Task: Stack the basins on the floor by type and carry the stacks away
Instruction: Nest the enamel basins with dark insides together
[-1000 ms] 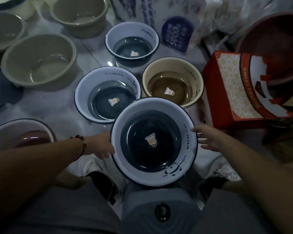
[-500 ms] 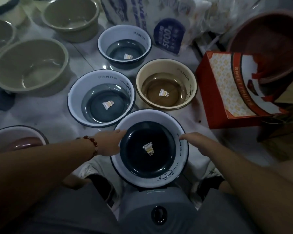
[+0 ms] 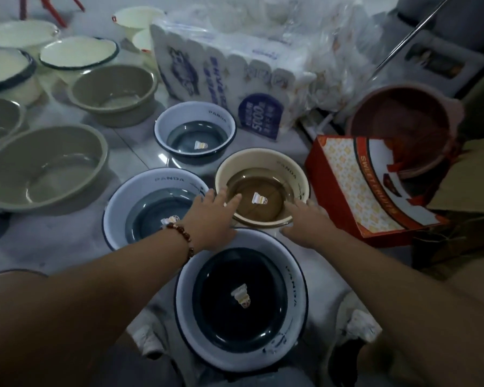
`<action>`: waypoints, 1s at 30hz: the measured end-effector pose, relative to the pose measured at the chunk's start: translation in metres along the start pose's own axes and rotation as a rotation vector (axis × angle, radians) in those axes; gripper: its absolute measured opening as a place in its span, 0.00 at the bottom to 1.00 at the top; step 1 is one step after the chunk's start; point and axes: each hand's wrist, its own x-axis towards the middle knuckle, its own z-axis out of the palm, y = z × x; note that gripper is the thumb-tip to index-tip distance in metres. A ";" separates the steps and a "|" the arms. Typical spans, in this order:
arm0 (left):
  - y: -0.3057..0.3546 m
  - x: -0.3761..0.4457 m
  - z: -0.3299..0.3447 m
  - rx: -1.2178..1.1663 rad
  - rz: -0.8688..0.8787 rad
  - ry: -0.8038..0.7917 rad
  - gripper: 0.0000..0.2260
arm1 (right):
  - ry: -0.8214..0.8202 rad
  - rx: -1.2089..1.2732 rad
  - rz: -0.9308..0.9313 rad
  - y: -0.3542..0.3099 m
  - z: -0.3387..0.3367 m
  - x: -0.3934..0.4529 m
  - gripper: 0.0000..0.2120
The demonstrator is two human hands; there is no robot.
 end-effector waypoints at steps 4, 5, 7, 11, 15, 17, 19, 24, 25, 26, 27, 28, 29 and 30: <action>-0.001 0.020 -0.003 -0.011 -0.017 -0.072 0.39 | -0.034 -0.049 -0.032 -0.014 -0.015 0.029 0.39; -0.001 0.024 -0.004 -0.014 -0.023 -0.088 0.40 | -0.030 -0.046 -0.043 -0.017 -0.016 0.037 0.38; -0.001 0.033 -0.008 -0.016 -0.036 -0.119 0.40 | -0.032 -0.020 -0.045 -0.016 -0.011 0.051 0.37; -0.004 0.050 -0.022 -0.065 -0.034 -0.120 0.37 | -0.010 0.069 0.063 0.005 0.026 0.069 0.31; -0.015 0.067 -0.025 -0.082 -0.002 -0.096 0.37 | -0.058 0.011 0.165 0.012 0.070 0.079 0.32; -0.022 0.076 -0.022 -0.096 -0.018 -0.138 0.37 | -0.092 0.077 0.209 0.011 0.082 0.093 0.35; -0.028 0.086 -0.016 -0.106 -0.035 -0.180 0.37 | -0.076 0.396 0.354 0.005 0.082 0.107 0.34; -0.032 0.099 -0.003 -0.128 -0.023 -0.276 0.36 | 0.007 1.493 0.968 -0.012 0.074 0.146 0.36; -0.033 0.099 -0.003 -0.136 -0.012 -0.285 0.36 | -0.008 1.571 1.037 -0.011 0.073 0.152 0.35; -0.036 0.099 -0.003 -0.147 -0.008 -0.291 0.36 | -0.038 1.620 1.086 -0.007 0.075 0.158 0.29; -0.040 0.098 -0.004 -0.157 -0.013 -0.299 0.36 | -0.089 1.660 1.129 -0.004 0.073 0.162 0.23; -0.045 0.096 -0.004 -0.166 -0.027 -0.304 0.35 | -0.138 1.688 1.168 -0.002 0.071 0.165 0.20; -0.050 0.094 -0.005 -0.176 -0.048 -0.309 0.35 | -0.186 1.701 1.190 -0.001 0.067 0.166 0.19; -0.055 0.091 -0.005 -0.182 -0.070 -0.316 0.34 | -0.212 1.708 1.195 -0.001 0.062 0.167 0.19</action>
